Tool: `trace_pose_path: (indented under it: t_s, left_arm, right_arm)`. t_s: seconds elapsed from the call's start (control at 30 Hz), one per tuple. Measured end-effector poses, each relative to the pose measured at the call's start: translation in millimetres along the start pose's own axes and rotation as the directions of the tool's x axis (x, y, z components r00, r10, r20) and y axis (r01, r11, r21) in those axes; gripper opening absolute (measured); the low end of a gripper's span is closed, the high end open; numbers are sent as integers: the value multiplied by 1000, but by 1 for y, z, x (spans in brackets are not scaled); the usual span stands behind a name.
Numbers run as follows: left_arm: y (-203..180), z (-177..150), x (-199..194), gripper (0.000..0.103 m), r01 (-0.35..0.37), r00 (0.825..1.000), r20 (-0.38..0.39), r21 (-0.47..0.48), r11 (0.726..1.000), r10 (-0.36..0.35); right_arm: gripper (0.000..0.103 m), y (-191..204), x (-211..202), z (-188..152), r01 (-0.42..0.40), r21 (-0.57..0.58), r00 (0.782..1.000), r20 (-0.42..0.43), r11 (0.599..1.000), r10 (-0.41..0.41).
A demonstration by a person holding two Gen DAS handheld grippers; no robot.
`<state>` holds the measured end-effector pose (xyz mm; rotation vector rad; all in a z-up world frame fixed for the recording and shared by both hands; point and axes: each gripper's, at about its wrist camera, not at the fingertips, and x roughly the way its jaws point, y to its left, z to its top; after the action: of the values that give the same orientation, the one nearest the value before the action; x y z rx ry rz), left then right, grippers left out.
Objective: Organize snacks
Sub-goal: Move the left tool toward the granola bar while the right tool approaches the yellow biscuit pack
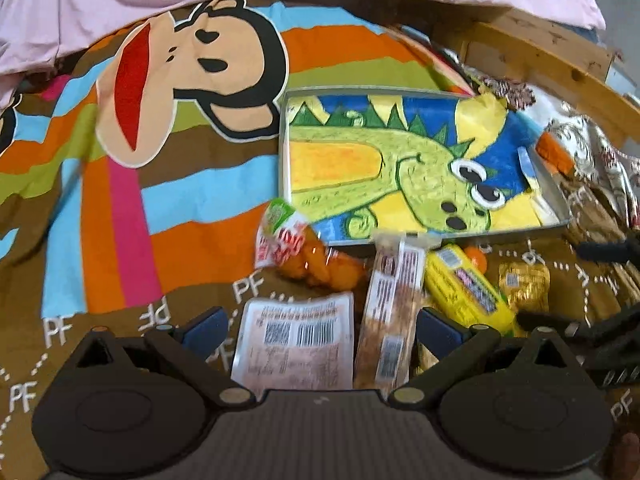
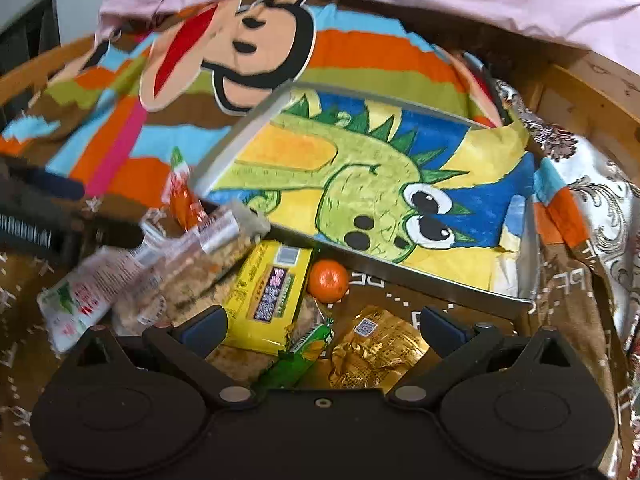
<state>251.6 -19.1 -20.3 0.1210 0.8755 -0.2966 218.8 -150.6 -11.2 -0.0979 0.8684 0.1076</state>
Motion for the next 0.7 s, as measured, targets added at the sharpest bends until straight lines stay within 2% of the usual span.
trace_pose_path:
  t_s: [0.13, 0.23, 0.33, 0.47, 0.57, 0.7]
  left_arm:
    - [8, 5, 19, 102, 71, 997, 12, -84, 994, -70]
    - [11, 7, 28, 102, 157, 987, 41, -130, 979, -153]
    - [6, 6, 30, 102, 229, 972, 66, -78, 970, -224]
    - [-1, 2, 33, 102, 231, 970, 72, 22, 973, -232]
    - [2, 0, 39, 99, 255, 965, 59, 10, 967, -255]
    - [11, 0, 42, 95, 328, 943, 76, -32, 944, -325]
  right_arm:
    - [102, 4, 12, 3, 6, 10, 1000, -4, 1000, -6]
    - [101, 6, 17, 4, -11, 16, 1000, 4, 1000, 11]
    - [95, 6, 22, 1, -28, 34, 1000, -2, 999, 28]
    - [89, 8, 29, -1, -71, 67, 997, -8, 995, 72]
    - [83, 15, 31, 1, -82, 57, 997, -3, 995, 82]
    - [79, 23, 33, 0, -88, 27, 996, -10, 996, 88]
